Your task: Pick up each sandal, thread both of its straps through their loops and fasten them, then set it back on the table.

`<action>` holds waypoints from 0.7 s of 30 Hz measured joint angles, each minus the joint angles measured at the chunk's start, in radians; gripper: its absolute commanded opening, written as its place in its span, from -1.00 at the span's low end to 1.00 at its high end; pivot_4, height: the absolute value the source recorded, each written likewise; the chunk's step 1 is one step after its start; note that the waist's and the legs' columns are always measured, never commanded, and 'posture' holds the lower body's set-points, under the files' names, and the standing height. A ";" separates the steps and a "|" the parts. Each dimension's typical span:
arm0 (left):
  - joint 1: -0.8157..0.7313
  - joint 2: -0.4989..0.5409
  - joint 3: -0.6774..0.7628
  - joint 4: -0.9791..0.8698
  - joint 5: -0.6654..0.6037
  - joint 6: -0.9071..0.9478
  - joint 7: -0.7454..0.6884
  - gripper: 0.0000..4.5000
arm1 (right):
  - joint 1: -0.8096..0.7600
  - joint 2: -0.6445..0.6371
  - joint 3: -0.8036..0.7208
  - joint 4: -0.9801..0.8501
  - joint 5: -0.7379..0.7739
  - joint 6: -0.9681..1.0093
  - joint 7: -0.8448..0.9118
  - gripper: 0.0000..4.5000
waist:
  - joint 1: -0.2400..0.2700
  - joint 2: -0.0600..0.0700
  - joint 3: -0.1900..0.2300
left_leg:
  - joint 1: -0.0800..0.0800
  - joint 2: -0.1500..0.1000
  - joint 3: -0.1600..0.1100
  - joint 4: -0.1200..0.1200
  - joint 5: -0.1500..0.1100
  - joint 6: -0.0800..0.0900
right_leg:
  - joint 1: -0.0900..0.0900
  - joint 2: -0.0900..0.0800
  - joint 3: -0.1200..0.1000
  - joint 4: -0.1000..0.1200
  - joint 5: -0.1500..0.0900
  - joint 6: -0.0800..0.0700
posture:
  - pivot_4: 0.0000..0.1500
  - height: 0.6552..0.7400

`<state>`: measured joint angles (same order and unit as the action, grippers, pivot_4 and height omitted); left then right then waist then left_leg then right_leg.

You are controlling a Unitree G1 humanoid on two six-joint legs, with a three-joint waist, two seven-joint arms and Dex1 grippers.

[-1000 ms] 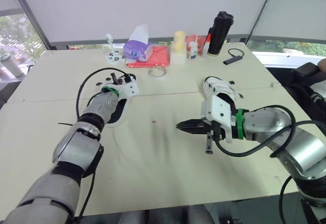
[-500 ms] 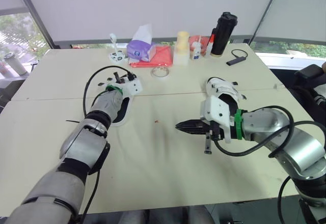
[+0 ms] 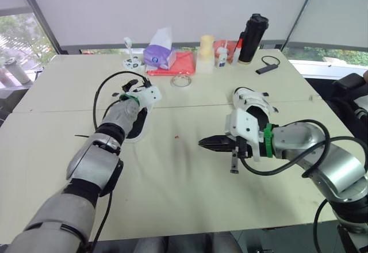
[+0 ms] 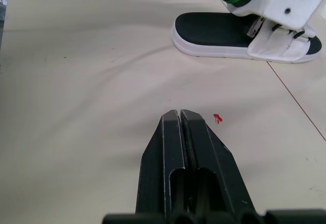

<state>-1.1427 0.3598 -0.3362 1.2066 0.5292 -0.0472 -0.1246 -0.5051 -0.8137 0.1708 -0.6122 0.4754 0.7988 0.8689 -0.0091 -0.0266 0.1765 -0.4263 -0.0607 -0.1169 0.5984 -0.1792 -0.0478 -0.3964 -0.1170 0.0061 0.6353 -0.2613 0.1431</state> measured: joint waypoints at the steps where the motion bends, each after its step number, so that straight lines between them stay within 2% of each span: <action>1: 0.016 0.006 0.013 -0.033 -0.018 0.004 -0.025 0.98 | 0.000 0.000 0.000 0.001 0.000 0.000 0.002 -1.00 | 0.000 0.000 0.000 | 0.000 0.000 0.000 0.000 0.000 0.000 | 0.000 0.000 0.000 0.000 0.000 0.000 | 1.00 1.00; 5: 0.131 0.026 0.093 -0.261 -0.130 0.070 -0.192 0.98 | -0.001 -0.001 0.003 0.005 -0.002 -0.003 0.008 -1.00 | -0.001 0.001 0.000 | 0.000 0.000 0.000 0.000 0.000 0.000 | 0.000 0.000 0.000 0.000 0.000 0.000 | 1.00 1.00; 14: 0.435 0.111 0.197 -0.890 -0.308 0.412 -0.498 0.98 | -0.002 -0.009 0.009 0.014 -0.013 -0.026 0.029 -1.00 | -0.005 0.001 0.000 | 0.000 0.001 -0.001 0.000 0.000 0.000 | 0.000 0.000 0.001 0.000 0.000 -0.001 | 1.00 1.00; 21: 0.513 0.191 0.208 -1.088 -0.359 0.546 -0.569 0.98 | -0.002 -0.012 0.009 0.031 -0.027 -0.046 0.050 -1.00 | -0.004 0.001 0.000 | 0.000 0.001 -0.001 0.000 0.000 0.000 | 0.000 0.000 0.001 0.000 0.000 -0.001 | 1.00 1.00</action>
<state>-0.6298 0.5508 -0.1278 0.1188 0.1706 0.4989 -0.6938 -0.5069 -0.8253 0.1797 -0.5811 0.4482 0.7526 0.9185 -0.0136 -0.0255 0.1763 -0.4259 -0.0599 -0.1175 0.5985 -0.1792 -0.0478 -0.3966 -0.1167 0.0070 0.6352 -0.2613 0.1423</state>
